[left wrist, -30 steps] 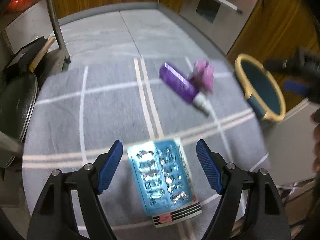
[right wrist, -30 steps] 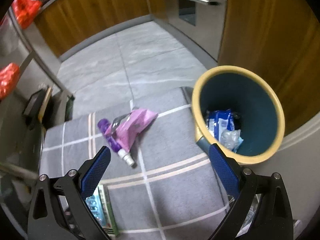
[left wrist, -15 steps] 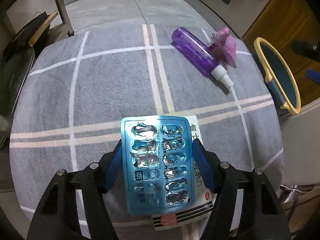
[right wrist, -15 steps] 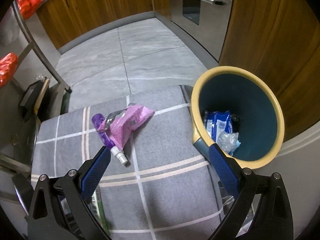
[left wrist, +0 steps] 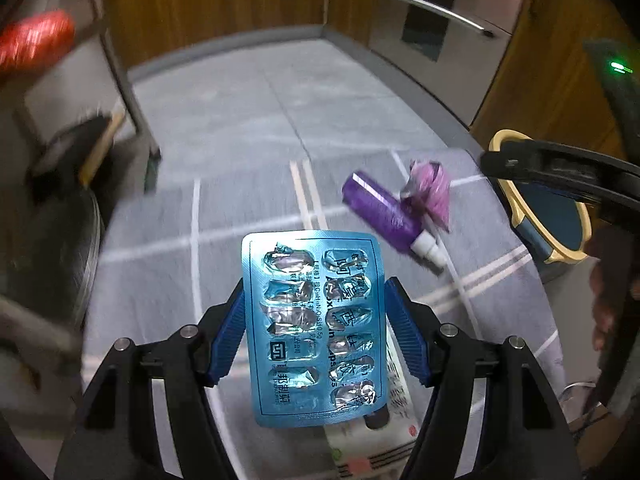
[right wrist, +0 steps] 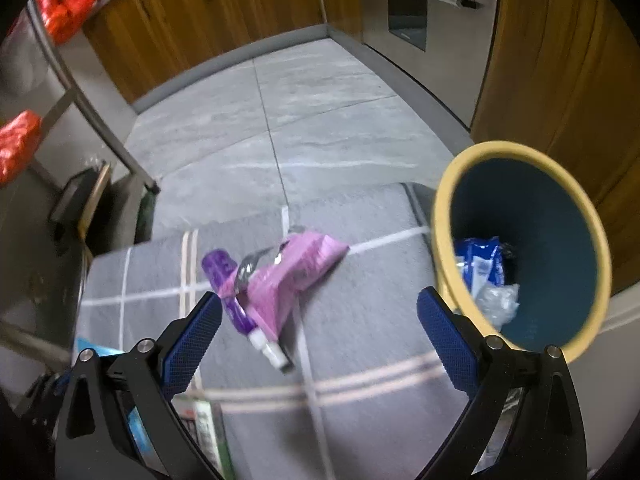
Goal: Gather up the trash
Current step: 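Grasp the pink snack wrapper with the right tool while the left tool holds the blister pack, then carry the pink wrapper over the bin with the right tool while the left tool carries the blue blister pack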
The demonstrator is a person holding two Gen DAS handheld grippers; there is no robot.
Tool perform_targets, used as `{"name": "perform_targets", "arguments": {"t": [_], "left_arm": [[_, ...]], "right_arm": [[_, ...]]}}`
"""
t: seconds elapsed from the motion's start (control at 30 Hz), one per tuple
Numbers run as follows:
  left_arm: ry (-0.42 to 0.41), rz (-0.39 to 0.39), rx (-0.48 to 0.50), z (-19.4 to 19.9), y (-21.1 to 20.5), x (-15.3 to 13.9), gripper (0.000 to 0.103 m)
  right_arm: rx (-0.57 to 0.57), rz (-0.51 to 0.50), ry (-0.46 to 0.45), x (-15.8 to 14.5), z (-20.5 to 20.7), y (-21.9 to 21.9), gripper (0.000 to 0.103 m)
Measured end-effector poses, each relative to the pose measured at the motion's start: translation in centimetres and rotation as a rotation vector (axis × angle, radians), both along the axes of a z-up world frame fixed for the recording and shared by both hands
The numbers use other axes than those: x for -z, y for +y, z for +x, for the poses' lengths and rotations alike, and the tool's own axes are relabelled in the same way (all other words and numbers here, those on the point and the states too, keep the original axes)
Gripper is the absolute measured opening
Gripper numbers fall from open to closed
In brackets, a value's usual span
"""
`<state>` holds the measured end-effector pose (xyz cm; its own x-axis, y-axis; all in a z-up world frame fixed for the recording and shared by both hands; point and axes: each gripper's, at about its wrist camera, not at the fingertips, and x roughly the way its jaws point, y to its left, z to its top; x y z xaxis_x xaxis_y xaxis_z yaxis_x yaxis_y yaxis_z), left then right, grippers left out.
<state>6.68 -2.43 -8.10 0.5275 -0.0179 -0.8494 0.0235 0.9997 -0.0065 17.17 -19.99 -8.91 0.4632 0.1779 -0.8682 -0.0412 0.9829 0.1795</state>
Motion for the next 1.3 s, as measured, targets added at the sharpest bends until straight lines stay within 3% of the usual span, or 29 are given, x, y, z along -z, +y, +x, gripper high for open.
{"name": "perform_targets", "arguments": {"t": [0.57, 0.6, 0.67, 0.73, 0.83, 0.97, 1.3], "left_arm": [[0.043, -0.038, 0.023, 3.4, 0.8, 2.4, 0.066], [0.047, -0.041, 0.024, 3.5, 0.7, 2.5, 0.066], [0.049, -0.041, 0.027, 3.7, 0.6, 2.6, 0.066], [0.049, -0.043, 0.032, 3.8, 0.5, 2.6, 0.066], [0.051, -0.039, 0.041, 3.8, 0.4, 2.7, 0.066], [0.049, -0.035, 0.042, 3.8, 0.2, 2.7, 0.066], [0.031, -0.011, 0.040, 2.7, -0.1, 1.8, 0.066]], "right_arm": [[0.034, 0.097, 0.075, 3.6, 5.2, 0.5, 0.092], [0.030, 0.091, 0.087, 3.9, 5.3, 0.6, 0.090], [0.018, 0.081, 0.127, 4.8, 5.5, 0.8, 0.069], [0.004, 0.074, 0.170, 5.7, 5.5, 0.9, 0.057], [-0.015, 0.084, 0.211, 6.3, 5.4, 1.0, 0.025], [-0.035, 0.068, 0.209, 6.0, 5.0, 1.3, 0.005], [-0.023, 0.054, 0.139, 3.4, 3.8, -0.3, 0.004]]}}
